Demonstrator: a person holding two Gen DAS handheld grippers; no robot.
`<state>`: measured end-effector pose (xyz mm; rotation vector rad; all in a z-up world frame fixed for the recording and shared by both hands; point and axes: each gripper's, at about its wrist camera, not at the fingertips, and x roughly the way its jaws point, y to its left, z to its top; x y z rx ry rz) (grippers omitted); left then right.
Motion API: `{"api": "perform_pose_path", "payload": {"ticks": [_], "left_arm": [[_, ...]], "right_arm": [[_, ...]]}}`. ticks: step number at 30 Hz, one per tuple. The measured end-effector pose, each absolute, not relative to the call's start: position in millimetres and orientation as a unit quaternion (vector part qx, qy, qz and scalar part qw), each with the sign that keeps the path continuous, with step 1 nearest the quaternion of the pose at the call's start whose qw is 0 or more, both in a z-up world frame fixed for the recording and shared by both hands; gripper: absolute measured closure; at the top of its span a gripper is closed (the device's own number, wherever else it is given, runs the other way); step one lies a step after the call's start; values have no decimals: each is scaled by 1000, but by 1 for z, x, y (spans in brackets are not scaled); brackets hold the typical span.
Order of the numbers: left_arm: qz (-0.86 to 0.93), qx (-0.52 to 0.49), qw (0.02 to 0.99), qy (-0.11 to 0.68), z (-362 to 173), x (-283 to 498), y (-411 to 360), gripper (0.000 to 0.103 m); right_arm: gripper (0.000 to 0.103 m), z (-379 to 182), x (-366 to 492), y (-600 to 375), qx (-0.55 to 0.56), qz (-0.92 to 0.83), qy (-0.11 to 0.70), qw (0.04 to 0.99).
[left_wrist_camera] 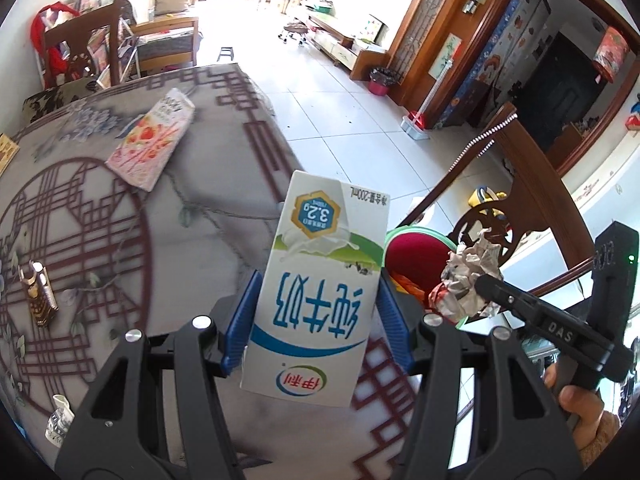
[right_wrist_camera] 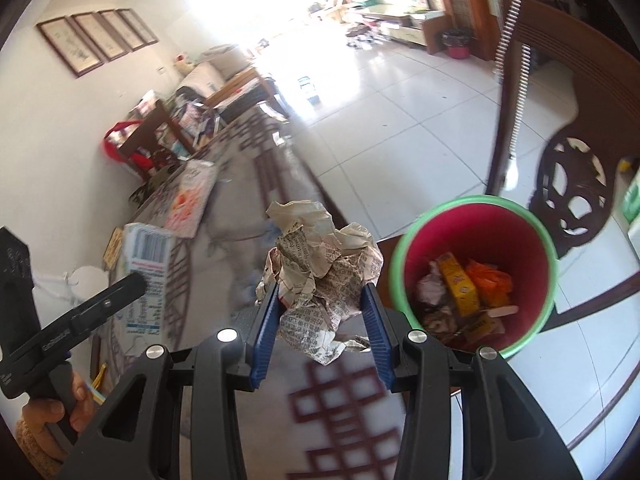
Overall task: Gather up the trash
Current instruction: 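Carry the newspaper ball and milk carton toward the red bin with both tools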
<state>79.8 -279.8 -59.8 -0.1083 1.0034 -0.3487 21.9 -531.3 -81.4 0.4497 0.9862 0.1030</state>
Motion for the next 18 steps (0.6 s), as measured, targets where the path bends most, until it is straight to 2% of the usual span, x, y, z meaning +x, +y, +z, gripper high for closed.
{"api": "perform_pose_path", "payload": {"ticks": [18], "left_arm": [[-200, -7, 839, 506, -79, 106, -350, 48]], "right_arm": [[62, -129, 49, -634, 235, -50, 493, 836]]}}
